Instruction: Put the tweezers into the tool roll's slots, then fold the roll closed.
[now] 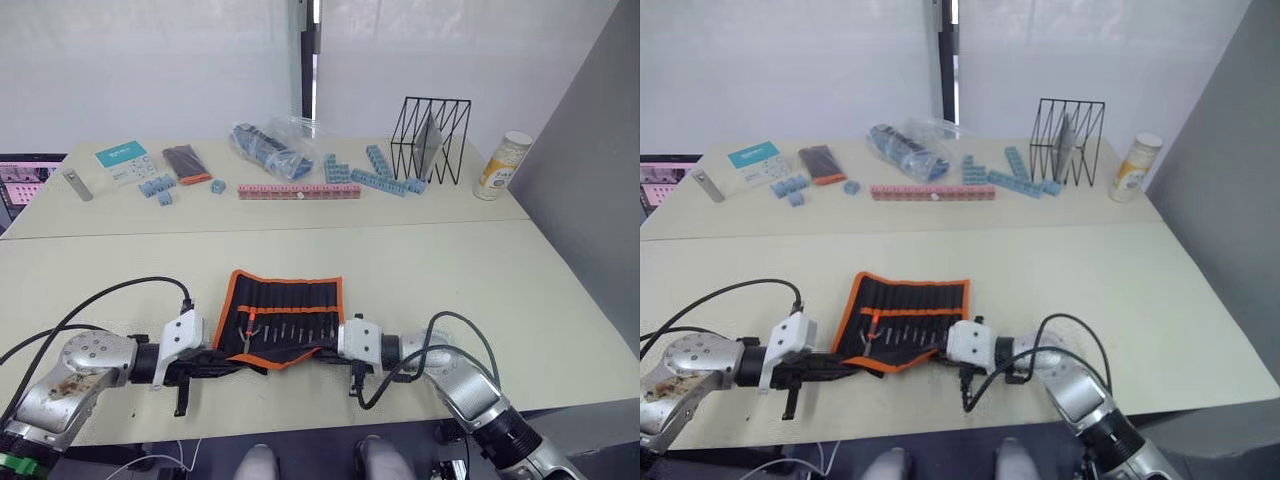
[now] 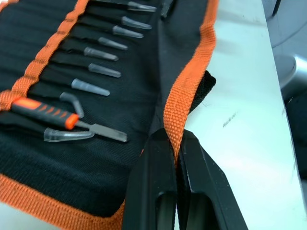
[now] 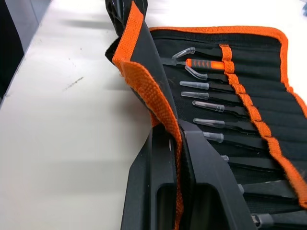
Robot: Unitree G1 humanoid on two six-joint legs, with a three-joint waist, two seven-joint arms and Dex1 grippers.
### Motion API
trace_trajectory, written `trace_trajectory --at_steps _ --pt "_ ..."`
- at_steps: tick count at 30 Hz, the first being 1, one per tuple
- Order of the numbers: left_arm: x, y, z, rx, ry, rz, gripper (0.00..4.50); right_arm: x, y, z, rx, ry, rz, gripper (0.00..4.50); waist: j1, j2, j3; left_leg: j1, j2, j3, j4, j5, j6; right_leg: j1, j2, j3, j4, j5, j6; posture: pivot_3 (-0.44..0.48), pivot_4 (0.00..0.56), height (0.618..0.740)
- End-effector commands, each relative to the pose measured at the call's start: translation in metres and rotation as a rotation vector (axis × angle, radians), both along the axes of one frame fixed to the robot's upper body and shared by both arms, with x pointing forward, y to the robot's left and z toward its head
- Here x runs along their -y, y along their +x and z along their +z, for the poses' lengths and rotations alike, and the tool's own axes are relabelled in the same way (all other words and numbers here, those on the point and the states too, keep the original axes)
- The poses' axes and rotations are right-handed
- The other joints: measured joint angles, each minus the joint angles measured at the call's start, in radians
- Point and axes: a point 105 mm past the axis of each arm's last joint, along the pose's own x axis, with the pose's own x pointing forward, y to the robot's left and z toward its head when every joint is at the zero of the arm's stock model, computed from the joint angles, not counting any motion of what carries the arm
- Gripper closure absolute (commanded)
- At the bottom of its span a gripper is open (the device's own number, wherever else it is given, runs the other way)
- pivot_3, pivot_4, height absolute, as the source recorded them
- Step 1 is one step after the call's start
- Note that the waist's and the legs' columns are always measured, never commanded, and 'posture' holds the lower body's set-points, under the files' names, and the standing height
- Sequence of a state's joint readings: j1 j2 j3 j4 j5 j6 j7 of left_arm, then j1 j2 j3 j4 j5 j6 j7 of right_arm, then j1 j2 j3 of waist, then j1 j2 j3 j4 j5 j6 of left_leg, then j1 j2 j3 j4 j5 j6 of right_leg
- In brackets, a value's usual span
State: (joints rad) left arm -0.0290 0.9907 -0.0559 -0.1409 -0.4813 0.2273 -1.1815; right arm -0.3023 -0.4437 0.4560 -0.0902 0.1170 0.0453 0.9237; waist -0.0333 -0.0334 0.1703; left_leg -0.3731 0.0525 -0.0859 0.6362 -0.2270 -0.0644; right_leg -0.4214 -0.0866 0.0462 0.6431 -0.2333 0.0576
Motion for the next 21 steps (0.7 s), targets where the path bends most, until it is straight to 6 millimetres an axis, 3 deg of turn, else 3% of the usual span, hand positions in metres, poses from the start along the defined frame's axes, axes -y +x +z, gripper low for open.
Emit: trace_trajectory --at_steps 1,11,12,16,21 --pt "-0.009 0.008 -0.003 -0.018 0.045 0.035 4.49 0.014 0.013 0.006 -0.046 0.021 -0.091 4.50 -0.002 0.000 0.000 0.000 0.000 0.000 0.000 0.000 0.000 0.000 0.000 0.000 0.000 0.000 0.000 0.000 0.150 0.737" --pt "-0.009 0.014 -0.001 -0.044 0.009 0.007 4.49 0.012 0.013 -0.001 -0.057 0.002 -0.120 4.50 -0.004 0.000 0.000 0.000 0.000 0.000 0.000 0.000 0.000 0.000 0.000 0.001 0.000 0.000 0.000 0.000 0.150 0.737" --pt "-0.009 0.014 0.000 -0.048 0.002 0.002 3.87 0.012 0.013 -0.001 -0.056 0.000 -0.118 4.50 -0.005 0.000 0.000 0.000 0.000 0.000 0.000 0.000 0.000 0.000 0.000 0.001 0.000 0.000 0.000 0.000 0.150 0.737" --pt "-0.007 0.015 0.005 -0.044 -0.009 -0.019 2.66 0.012 0.011 -0.003 -0.054 -0.011 -0.119 4.50 -0.002 0.000 0.000 0.000 0.000 0.000 0.000 0.000 0.000 0.000 0.000 0.001 0.000 0.000 0.000 0.000 0.150 0.737" --pt "-0.002 0.020 0.017 -0.045 -0.069 -0.013 2.66 0.013 0.010 -0.005 -0.054 -0.027 -0.113 4.50 -0.003 0.000 0.000 0.000 0.000 0.000 0.000 0.000 0.000 0.000 0.000 0.002 0.000 0.000 0.000 0.000 0.150 0.737"
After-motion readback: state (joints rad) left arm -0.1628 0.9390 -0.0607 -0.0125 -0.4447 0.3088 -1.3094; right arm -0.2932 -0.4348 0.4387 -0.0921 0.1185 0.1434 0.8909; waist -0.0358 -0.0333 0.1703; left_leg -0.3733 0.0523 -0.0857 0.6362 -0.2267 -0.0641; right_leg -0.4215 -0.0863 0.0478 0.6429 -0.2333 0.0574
